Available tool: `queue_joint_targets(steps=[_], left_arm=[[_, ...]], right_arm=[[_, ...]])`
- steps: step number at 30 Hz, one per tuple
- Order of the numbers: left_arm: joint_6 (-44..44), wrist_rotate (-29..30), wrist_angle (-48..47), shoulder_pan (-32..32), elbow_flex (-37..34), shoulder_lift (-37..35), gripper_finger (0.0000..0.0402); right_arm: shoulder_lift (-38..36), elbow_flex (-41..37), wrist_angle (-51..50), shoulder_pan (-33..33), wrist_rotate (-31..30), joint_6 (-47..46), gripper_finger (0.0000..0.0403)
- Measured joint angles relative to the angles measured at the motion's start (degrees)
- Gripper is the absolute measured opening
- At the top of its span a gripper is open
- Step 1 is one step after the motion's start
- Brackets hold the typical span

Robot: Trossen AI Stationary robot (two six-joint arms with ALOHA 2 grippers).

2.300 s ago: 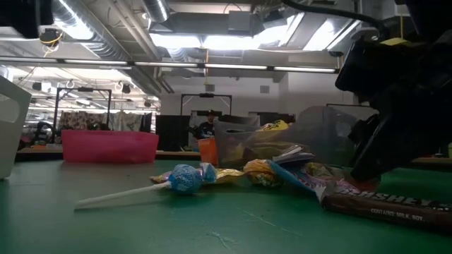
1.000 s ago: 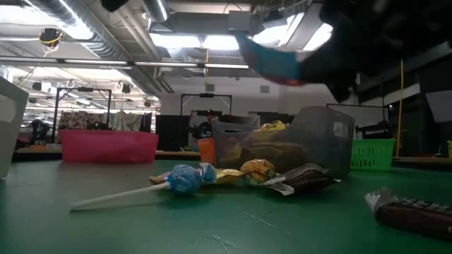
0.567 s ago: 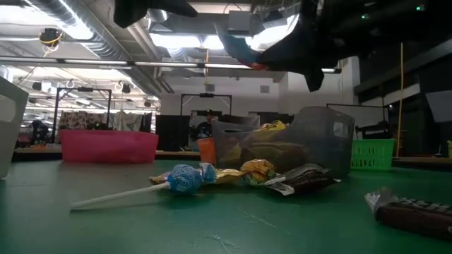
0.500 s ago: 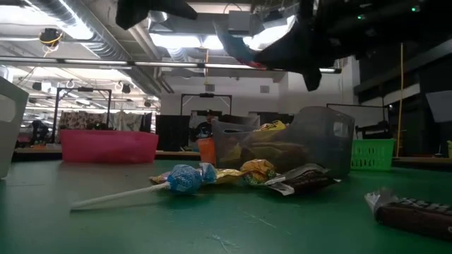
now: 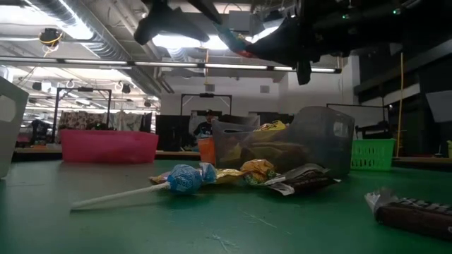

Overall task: Sort candy
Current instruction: Put the blue gummy pack into the red bin

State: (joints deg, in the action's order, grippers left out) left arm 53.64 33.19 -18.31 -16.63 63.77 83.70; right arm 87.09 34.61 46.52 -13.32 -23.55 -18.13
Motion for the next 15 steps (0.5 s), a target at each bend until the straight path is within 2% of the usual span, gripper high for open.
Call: queue_joint_targets(steps=[9,15], left_arm=[[-0.23,-3.35,1.34,3.95,0.00,0.00,0.0152],[-3.82,-6.75,1.89,5.15,0.00,0.00,0.0147]], right_arm=[[0.00,0.84,0.00,0.00,-0.02,0.73,0.0002],[0.00,3.24,-0.15,-0.15,-0.02,5.23,0.0002]])
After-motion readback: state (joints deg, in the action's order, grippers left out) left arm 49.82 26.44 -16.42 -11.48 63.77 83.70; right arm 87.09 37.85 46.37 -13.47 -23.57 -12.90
